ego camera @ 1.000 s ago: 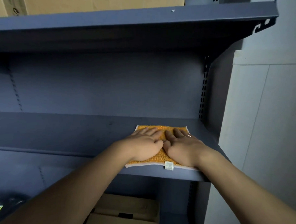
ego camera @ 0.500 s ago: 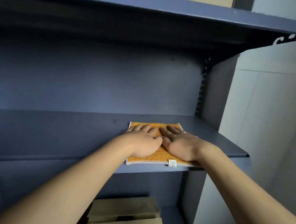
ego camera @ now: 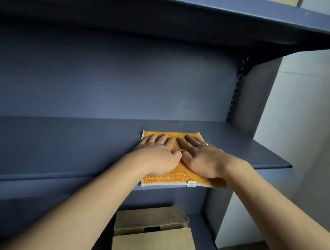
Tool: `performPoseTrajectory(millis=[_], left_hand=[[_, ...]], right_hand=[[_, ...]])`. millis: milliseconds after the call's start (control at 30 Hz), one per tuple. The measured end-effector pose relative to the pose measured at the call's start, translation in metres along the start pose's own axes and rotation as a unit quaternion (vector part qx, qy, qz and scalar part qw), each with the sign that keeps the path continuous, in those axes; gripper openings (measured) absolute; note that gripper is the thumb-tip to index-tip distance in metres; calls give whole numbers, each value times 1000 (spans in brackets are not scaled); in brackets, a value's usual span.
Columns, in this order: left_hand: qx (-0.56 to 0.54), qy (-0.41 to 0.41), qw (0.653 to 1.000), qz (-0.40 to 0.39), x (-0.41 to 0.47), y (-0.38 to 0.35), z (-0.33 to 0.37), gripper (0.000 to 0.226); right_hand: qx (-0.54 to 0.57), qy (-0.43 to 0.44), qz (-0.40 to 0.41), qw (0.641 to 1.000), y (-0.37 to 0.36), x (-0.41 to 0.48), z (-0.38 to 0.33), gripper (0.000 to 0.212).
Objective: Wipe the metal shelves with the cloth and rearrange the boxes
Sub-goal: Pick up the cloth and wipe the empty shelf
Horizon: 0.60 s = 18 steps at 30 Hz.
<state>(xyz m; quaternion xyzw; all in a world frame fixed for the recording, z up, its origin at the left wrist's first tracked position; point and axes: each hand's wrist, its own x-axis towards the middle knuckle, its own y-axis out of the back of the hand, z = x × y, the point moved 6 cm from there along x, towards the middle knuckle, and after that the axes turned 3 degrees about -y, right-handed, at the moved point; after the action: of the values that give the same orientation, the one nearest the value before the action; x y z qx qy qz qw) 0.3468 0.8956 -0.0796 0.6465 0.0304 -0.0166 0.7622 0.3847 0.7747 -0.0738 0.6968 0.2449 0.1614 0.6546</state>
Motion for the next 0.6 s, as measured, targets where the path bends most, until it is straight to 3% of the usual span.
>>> performPoseTrajectory(millis=[600], left_hand=[[10, 11, 1000, 9, -4, 0, 6, 56]], right_hand=[[-16, 39, 10, 999, -5, 6, 6, 69]])
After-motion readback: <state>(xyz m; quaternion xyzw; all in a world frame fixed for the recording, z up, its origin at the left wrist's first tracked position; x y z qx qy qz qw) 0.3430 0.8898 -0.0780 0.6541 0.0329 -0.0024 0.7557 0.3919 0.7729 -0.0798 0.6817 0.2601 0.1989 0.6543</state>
